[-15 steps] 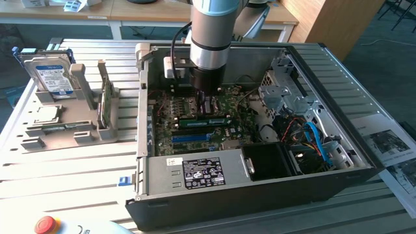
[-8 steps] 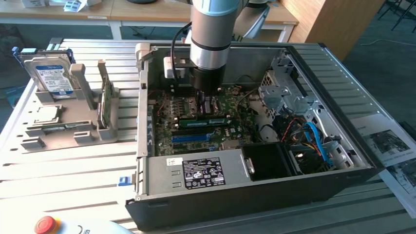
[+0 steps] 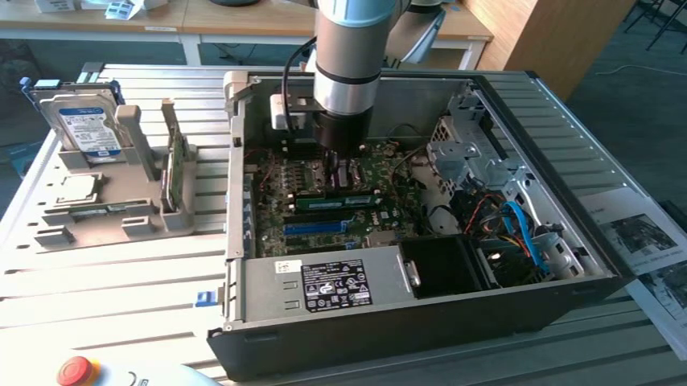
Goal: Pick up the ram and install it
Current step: 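Press down the ram until it locks into place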
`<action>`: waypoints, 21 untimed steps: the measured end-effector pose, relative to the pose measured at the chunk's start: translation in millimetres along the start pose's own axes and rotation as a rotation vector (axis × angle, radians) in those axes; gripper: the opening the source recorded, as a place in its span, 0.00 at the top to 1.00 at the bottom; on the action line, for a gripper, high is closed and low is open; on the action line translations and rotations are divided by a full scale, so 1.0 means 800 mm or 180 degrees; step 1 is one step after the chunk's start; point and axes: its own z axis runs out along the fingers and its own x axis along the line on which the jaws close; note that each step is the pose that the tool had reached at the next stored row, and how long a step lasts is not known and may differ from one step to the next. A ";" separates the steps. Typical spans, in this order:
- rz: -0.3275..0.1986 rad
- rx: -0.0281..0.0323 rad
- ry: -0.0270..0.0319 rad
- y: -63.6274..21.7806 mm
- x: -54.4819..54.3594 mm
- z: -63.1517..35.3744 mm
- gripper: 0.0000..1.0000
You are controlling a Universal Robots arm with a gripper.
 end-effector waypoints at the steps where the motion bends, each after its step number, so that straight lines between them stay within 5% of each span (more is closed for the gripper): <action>1: 0.0000 0.0000 0.0000 0.000 0.000 0.000 0.90; 21: 0.0000 0.0000 0.0000 0.000 0.000 0.002 0.90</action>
